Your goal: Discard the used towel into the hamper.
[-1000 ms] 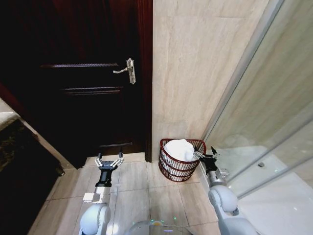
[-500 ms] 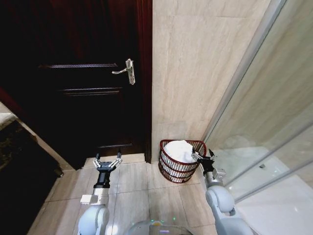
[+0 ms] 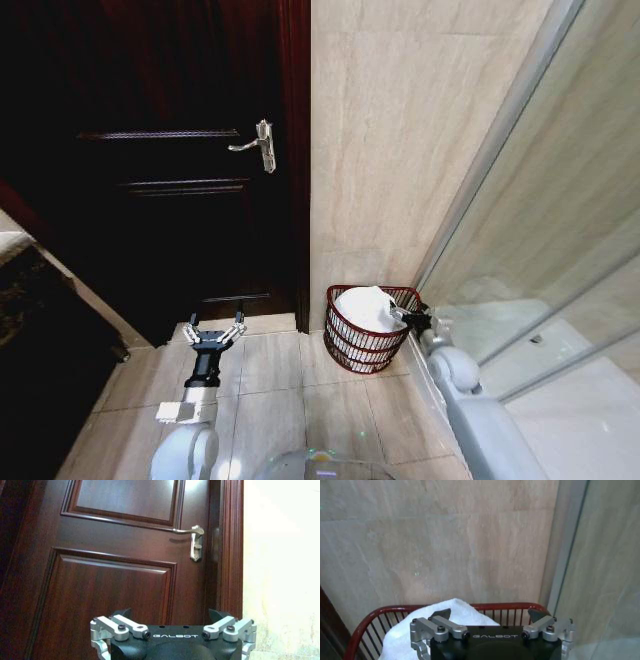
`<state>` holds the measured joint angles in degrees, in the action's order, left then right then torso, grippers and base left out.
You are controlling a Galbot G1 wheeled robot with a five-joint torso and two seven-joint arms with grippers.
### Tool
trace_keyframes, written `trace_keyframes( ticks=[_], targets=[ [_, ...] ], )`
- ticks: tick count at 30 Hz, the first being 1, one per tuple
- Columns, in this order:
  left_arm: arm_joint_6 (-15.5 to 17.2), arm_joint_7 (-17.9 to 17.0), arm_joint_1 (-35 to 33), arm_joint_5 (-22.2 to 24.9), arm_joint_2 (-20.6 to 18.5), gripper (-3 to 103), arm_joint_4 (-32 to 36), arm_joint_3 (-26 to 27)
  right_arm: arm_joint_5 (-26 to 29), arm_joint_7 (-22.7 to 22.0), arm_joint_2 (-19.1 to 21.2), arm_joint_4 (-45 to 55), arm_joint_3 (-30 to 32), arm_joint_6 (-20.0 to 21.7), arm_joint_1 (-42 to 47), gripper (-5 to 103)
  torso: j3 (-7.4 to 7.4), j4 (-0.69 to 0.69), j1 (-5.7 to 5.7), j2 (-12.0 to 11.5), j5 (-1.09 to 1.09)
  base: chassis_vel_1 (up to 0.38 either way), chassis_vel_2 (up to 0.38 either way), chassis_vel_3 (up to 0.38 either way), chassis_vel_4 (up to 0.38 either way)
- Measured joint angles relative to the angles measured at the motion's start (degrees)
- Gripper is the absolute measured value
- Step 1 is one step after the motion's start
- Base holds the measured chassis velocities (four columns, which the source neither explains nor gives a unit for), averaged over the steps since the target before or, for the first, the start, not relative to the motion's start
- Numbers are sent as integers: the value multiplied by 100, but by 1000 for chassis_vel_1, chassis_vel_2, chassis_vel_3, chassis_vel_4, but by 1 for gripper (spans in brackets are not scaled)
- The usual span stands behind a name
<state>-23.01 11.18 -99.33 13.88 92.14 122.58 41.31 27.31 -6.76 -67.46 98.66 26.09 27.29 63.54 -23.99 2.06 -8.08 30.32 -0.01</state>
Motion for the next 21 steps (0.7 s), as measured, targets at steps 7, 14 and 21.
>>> trace_keyframes(
  ticks=[7,14,21],
  targets=[
    [-178,5,-81,-16,0,100,-123,50,341,85,114,-595,-460,509,-737,100,0,-2,0,0,1,0,0,0,0],
    [-216,7,-97,-24,0,100,-160,78,445,37,-5,-1236,-914,669,-1493,100,0,0,0,0,0,0,0,0,0],
    [-217,6,-57,55,0,100,-200,135,504,-23,-225,-1947,-1258,688,-2106,100,0,0,0,0,1,0,0,0,0]
  ],
)
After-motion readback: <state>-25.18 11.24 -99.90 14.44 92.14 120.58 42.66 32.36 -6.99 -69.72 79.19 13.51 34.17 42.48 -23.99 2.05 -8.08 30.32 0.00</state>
